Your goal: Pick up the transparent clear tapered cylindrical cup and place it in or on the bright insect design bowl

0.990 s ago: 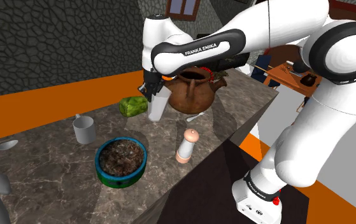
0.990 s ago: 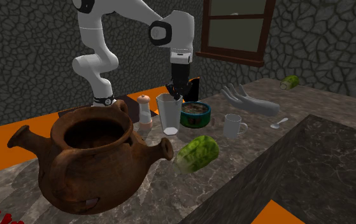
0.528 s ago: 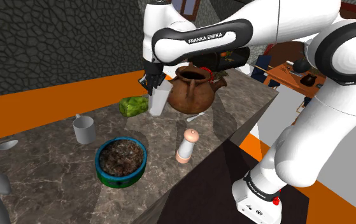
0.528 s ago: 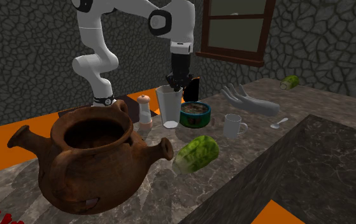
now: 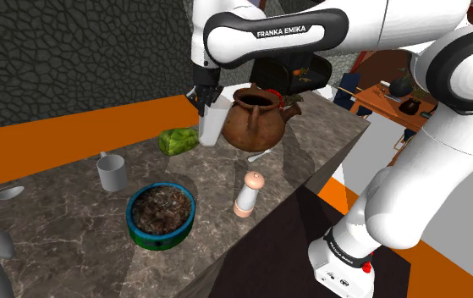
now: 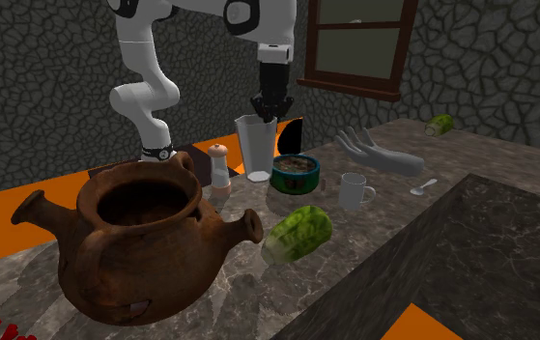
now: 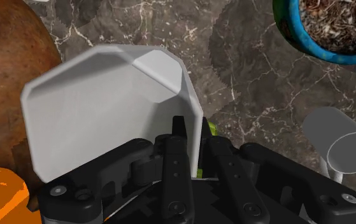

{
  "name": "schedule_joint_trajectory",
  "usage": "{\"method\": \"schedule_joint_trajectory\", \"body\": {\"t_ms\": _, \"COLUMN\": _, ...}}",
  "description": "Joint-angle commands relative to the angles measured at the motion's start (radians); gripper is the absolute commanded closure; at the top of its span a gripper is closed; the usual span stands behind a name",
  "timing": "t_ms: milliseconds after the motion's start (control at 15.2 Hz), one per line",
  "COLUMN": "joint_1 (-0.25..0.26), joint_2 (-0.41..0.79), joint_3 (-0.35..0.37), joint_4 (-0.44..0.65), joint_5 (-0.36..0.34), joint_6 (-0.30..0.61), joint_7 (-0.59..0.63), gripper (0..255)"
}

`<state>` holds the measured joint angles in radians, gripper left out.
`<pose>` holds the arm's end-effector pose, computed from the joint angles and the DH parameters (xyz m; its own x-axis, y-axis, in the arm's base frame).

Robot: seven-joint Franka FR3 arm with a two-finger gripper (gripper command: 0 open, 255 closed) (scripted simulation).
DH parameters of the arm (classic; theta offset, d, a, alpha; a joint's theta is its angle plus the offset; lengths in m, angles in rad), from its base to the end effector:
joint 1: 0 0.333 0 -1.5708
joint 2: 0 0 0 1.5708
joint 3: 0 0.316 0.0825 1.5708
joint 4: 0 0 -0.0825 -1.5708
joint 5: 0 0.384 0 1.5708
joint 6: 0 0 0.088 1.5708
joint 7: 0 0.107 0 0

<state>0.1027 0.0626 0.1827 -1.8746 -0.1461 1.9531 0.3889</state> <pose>0.5597 0.1522 0.4782 0.9971 -0.0471 0.0601 -0.0535 -0.9925 0.1101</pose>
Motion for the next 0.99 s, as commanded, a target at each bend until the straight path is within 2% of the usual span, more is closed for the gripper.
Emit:
{"method": "schedule_joint_trajectory", "body": {"t_ms": 0, "joint_1": 0.0, "joint_2": -0.003, "joint_3": 0.0, "joint_4": 0.016, "joint_5": 0.002, "joint_6": -0.018, "joint_7": -0.003, "gripper": 255}}
{"method": "schedule_joint_trajectory", "body": {"t_ms": 462, "joint_1": 0.084, "joint_2": -0.007, "joint_3": 0.076, "joint_4": 0.062, "joint_5": 0.0, "joint_6": -0.089, "joint_7": 0.149, "gripper": 255}}
{"method": "schedule_joint_trajectory", "body": {"t_ms": 924, "joint_1": 0.174, "joint_2": 0.04, "joint_3": 0.15, "joint_4": 0.17, "joint_5": -0.015, "joint_6": -0.174, "joint_7": 0.306, "gripper": 255}}
